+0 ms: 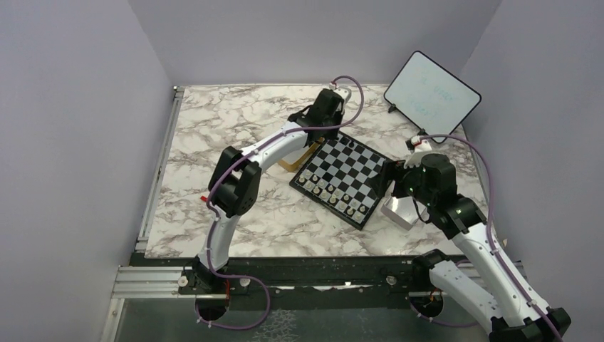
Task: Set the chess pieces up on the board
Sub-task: Place the chess piece on the chessboard.
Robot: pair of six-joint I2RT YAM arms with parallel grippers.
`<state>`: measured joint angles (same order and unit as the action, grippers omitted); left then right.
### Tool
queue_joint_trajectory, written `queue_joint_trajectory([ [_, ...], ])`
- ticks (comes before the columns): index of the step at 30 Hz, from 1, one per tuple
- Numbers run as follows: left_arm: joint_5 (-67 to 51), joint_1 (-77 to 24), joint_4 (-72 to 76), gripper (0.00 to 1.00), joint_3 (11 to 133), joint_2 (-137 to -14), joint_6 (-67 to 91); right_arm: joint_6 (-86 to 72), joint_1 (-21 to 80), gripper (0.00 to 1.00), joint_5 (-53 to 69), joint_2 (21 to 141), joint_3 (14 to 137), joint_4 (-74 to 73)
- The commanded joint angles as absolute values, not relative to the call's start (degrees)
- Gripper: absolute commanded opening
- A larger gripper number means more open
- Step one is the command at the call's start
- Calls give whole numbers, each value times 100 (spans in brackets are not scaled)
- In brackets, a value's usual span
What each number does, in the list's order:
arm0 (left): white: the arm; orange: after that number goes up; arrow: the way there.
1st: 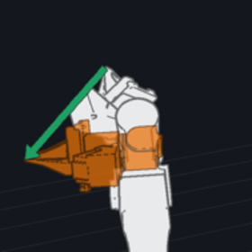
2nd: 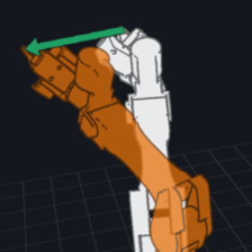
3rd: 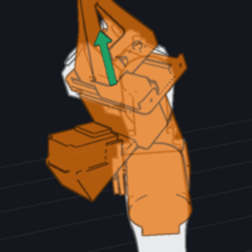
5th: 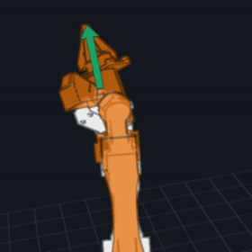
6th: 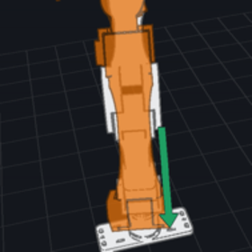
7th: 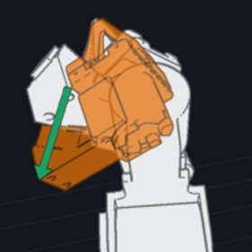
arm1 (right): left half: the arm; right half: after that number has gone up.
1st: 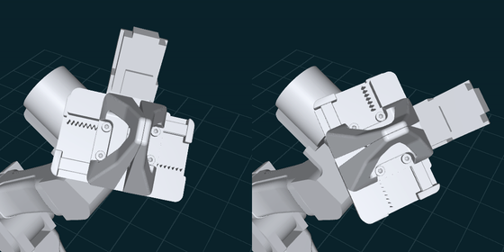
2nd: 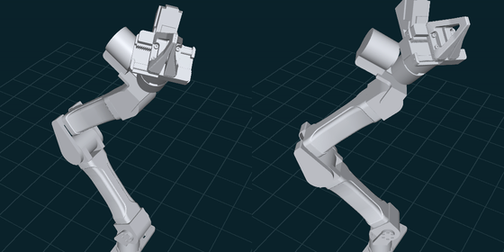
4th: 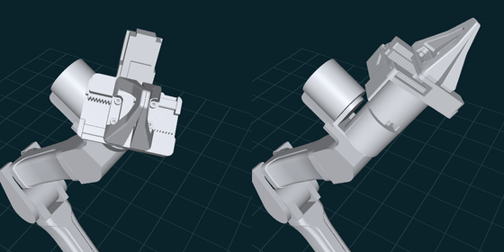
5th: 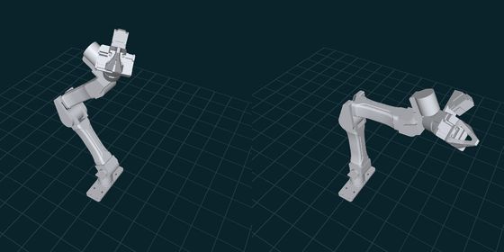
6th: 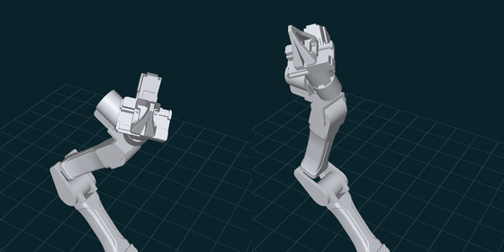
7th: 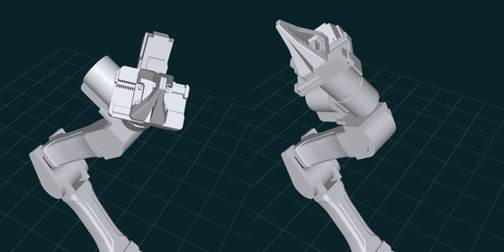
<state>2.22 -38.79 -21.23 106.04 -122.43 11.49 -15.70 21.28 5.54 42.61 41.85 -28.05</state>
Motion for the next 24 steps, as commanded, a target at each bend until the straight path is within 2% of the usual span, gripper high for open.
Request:
queue_joint_trajectory([
  [1, 160, -3934, -1815, 8, 10559, -12519, 1247, -1635, 2119, 92, 353, 4057, 4124, -2823],
  [24, 681, -3955, -1579, 8, 10783, -13194, 960, -1551, 2119, 93, 406, 4060, 4088, -2779],
])
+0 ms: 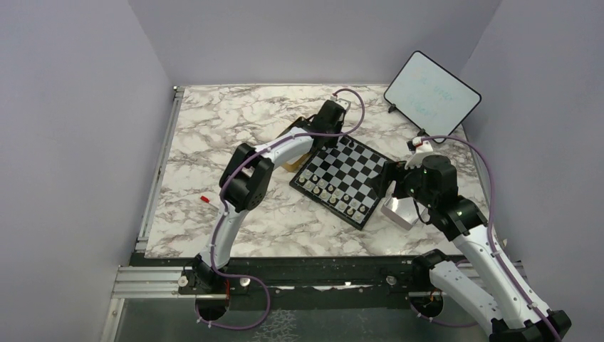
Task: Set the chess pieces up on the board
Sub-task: Place the chess piece on the chessboard.
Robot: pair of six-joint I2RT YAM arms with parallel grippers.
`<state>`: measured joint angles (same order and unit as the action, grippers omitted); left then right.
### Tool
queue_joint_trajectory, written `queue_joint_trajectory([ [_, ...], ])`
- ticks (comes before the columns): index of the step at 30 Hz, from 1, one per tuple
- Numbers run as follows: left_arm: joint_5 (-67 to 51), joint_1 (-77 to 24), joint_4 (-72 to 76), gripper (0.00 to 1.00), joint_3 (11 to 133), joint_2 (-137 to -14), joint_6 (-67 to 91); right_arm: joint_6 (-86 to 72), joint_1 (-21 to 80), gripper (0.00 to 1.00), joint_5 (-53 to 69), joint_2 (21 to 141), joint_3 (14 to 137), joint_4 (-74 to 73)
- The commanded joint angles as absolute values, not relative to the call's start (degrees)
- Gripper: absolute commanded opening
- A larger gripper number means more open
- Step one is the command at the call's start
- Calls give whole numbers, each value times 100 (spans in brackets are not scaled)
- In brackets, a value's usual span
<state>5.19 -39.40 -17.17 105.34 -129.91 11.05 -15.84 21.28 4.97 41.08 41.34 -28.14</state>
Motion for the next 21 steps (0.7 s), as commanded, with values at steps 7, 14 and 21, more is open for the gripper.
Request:
queue_joint_trajectory([
  [7, 699, -3957, -1573, 9, 10936, -13375, 978, -1534, 2118, 93, 360, 3955, 4064, -2773],
  [14, 809, -3962, -1582, 9, 10891, -13438, 943, -1543, 2121, 93, 359, 4023, 4055, -2717],
  [21, 929, -3963, -1582, 14, 10785, -13409, 847, -1512, 2118, 93, 390, 4127, 4041, -2694],
])
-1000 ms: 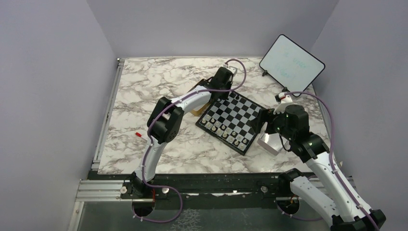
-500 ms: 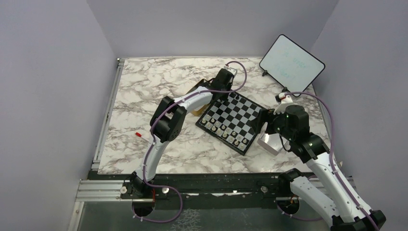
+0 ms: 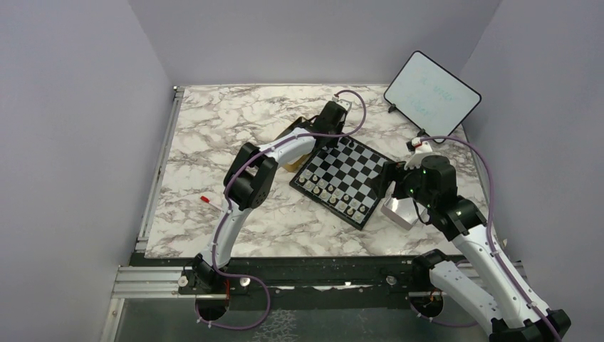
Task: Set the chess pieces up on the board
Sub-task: Place the chess piece on the chessboard.
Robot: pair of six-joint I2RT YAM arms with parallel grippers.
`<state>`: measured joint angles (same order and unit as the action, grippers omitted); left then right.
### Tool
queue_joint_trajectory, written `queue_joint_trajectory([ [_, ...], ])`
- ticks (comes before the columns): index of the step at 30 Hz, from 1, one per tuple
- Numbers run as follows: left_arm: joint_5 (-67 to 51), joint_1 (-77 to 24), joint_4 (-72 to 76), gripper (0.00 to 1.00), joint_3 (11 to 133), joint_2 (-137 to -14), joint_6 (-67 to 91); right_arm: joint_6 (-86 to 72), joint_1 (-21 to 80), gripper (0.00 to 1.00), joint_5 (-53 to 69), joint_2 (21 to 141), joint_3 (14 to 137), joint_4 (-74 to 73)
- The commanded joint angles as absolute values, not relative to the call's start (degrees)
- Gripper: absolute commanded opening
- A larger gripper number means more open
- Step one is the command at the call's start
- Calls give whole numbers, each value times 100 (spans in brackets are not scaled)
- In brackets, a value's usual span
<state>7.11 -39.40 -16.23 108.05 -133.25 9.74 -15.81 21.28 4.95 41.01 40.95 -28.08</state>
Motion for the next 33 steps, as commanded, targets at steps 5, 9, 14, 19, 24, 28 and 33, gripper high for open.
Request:
queue_joint_trajectory([
  [5, 926, -3962, -1582, 21, 10767, -13374, 763, -1510, 2118, 93, 363, 4129, 4017, -2667],
  [9, 815, -3961, -1591, 25, 10759, -13315, 730, -1512, 2118, 93, 387, 4139, 4007, -2650],
  [14, 498, -3963, -1608, 29, 10758, -13104, 857, -1512, 2119, 93, 400, 4148, 3996, -2641],
  [19, 412, -3961, -1617, 30, 10832, -12879, 940, -1512, 2118, 93, 452, 4186, 3983, -2628],
  [24, 479, -3963, -1660, 31, 10824, -12652, 962, -1512, 2123, 93, 466, 4141, 3980, -2634],
  [28, 495, -3960, -1823, 32, 10802, -12425, 972, -1537, 2125, 93, 459, 4130, 3960, -2608],
  [33, 907, -3951, -1978, 33, 10664, -12084, 774, -1517, 2118, 93, 446, 4113, 3973, -2593],
])
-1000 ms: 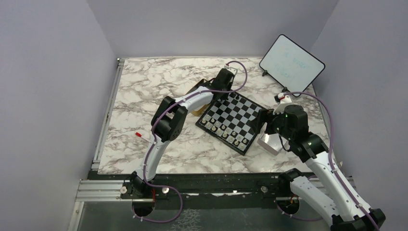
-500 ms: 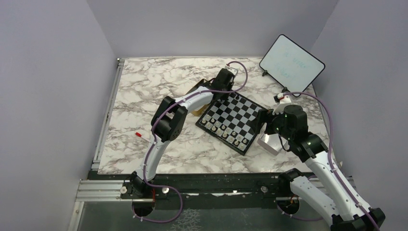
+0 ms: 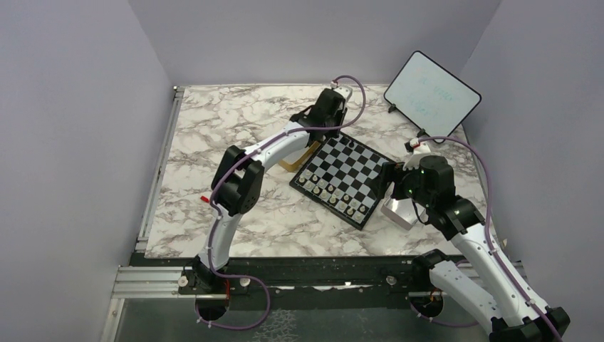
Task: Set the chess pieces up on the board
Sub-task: Place the chess piece on the chessboard, then pick up the chess piece from the storage box.
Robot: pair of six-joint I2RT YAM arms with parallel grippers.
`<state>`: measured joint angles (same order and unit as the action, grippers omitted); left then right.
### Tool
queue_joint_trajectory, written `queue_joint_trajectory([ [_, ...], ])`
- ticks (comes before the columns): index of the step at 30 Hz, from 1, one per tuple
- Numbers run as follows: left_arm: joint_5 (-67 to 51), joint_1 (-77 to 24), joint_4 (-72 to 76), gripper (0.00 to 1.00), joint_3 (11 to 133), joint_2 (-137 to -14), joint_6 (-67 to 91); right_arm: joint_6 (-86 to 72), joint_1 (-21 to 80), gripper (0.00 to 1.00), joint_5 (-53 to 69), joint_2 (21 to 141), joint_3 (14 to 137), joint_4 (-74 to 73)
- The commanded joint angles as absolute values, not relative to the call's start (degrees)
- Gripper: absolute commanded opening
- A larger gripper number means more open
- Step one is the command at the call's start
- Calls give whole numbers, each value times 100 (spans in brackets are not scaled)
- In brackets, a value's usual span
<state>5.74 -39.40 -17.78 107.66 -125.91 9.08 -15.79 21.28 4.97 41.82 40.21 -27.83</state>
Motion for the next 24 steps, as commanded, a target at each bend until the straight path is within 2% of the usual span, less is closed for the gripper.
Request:
queue_joint_trajectory([
  [1, 1026, -3947, -2037, 33, 10643, -12039, 725, -1516, 2118, 93, 457, 4106, 3977, -2599],
  [16, 1685, -3286, -2364, 32, 10691, -12437, 476, -1500, 2118, 93, 586, 3921, 3928, -2559],
  [24, 1418, -2916, -2364, 31, 10931, -12815, 506, -1448, 2118, 93, 595, 3986, 3979, -2633],
])
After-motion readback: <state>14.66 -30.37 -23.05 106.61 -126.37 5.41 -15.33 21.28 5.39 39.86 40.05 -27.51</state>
